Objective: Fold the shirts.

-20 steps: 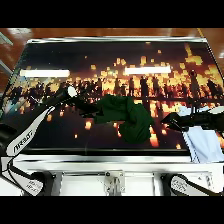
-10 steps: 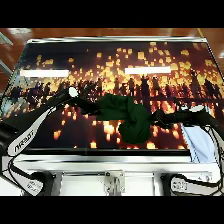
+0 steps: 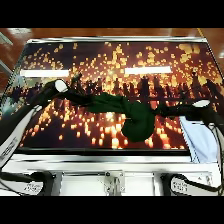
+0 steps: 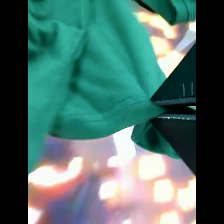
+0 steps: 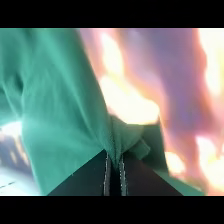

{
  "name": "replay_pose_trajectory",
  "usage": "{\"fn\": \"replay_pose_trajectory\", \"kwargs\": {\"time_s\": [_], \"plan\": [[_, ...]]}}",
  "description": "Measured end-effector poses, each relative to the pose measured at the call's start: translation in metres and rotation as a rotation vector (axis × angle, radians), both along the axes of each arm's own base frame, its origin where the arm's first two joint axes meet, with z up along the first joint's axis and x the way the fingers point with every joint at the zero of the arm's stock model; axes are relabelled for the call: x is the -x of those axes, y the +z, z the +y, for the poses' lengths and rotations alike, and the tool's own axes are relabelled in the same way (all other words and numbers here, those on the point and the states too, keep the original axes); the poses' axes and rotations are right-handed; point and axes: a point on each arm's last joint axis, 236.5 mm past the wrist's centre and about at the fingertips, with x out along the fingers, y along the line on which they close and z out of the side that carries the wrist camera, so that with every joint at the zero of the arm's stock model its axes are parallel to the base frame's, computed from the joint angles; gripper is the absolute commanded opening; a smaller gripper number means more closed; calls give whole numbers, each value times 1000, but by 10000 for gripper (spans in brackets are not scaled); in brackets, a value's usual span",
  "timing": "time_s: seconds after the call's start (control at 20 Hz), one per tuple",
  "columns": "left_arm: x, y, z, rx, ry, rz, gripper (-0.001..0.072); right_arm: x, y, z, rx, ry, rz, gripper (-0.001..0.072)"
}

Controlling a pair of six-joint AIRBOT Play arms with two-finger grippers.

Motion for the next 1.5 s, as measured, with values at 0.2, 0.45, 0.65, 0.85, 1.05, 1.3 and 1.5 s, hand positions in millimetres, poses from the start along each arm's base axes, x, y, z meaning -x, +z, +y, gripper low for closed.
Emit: {"fn": "replay_pose_trajectory", "kwargs": {"time_s": [0.2,0.45,0.65,0.85,1.05,1.3,1.5], "plan": [[-16,116,42,-59,33,-300,51,-40,152,-15,125,38,-424,61],[14,308,95,-66,129,-753,52,-2,353,-5,268,36,-909,61],[71,405,123,-56,185,-1000,52,53,429,12,306,24,-1088,61],[101,416,133,-81,178,-1014,52,75,449,18,307,15,-1130,61],[103,361,132,-142,125,-861,52,54,430,14,277,22,-1057,61],[105,211,127,-204,52,-510,52,-12,322,20,174,157,-731,61],[138,94,105,-169,-15,-253,52,-50,199,72,89,340,-435,62]]}}
